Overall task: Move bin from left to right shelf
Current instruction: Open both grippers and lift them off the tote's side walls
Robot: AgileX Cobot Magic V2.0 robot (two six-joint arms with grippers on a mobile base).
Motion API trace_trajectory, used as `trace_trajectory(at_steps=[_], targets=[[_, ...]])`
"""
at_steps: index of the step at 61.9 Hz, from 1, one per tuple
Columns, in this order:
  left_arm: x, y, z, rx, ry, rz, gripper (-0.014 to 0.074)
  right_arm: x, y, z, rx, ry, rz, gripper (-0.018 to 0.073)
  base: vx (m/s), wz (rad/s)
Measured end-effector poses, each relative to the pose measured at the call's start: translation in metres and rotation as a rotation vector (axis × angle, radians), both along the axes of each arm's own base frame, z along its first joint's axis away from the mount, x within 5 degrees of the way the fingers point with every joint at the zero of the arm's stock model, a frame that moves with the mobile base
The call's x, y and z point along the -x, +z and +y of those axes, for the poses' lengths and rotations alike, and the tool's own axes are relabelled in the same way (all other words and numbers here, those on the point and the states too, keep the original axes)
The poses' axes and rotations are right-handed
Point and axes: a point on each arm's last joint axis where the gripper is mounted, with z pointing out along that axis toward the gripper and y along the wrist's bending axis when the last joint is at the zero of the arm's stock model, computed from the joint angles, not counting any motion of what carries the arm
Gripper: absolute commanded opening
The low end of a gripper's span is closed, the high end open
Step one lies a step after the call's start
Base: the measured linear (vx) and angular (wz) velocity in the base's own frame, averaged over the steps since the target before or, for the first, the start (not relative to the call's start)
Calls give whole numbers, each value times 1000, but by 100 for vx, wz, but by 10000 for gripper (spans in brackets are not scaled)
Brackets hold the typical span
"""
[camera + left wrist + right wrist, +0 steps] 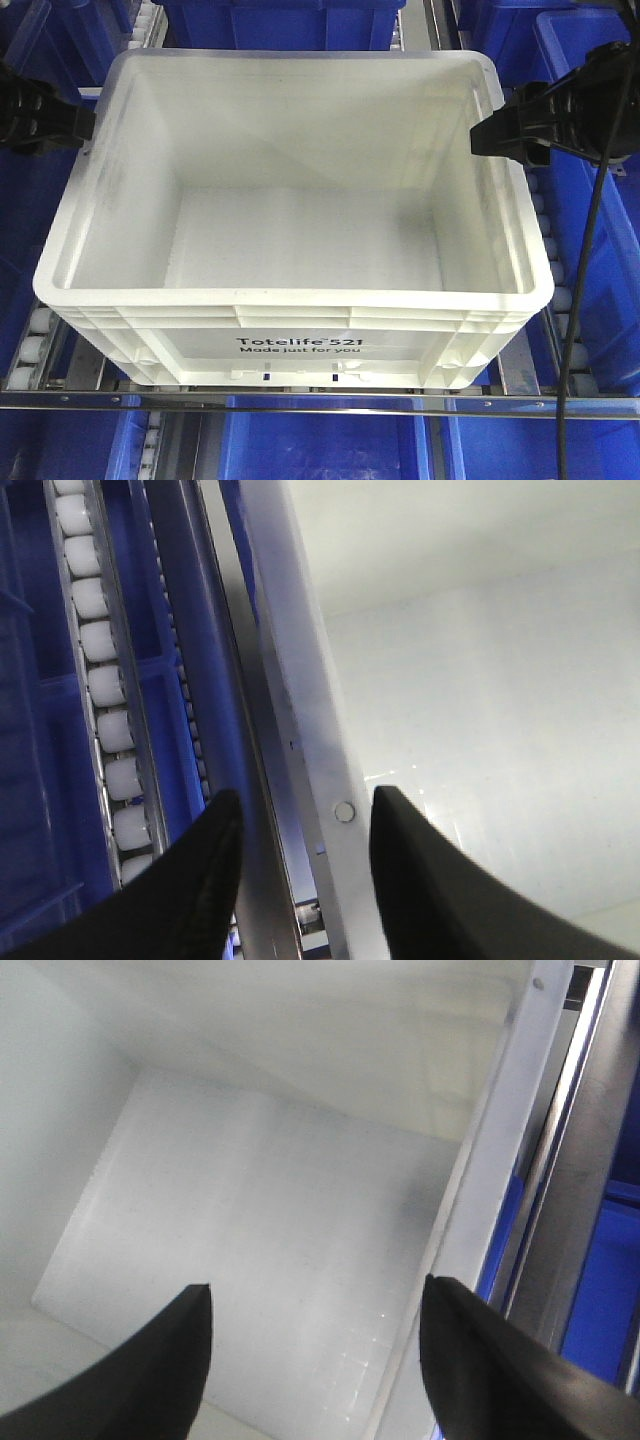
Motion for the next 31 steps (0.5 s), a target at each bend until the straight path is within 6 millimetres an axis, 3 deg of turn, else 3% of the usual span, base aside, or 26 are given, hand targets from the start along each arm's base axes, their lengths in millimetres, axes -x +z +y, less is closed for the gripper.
trace_trajectory(at_steps=[10, 16, 31], targets=[[21, -16, 3, 32, 2, -40, 295, 15, -2, -5, -14, -31, -69, 447, 0, 0], [42, -26, 6, 45, -5, -94, 295, 34, -7, -11, -29, -72, -157, 447, 0, 0], [102, -26, 20, 90, 12, -369, 295, 88, -16, -26, -69, -147, -384, 447, 0, 0]])
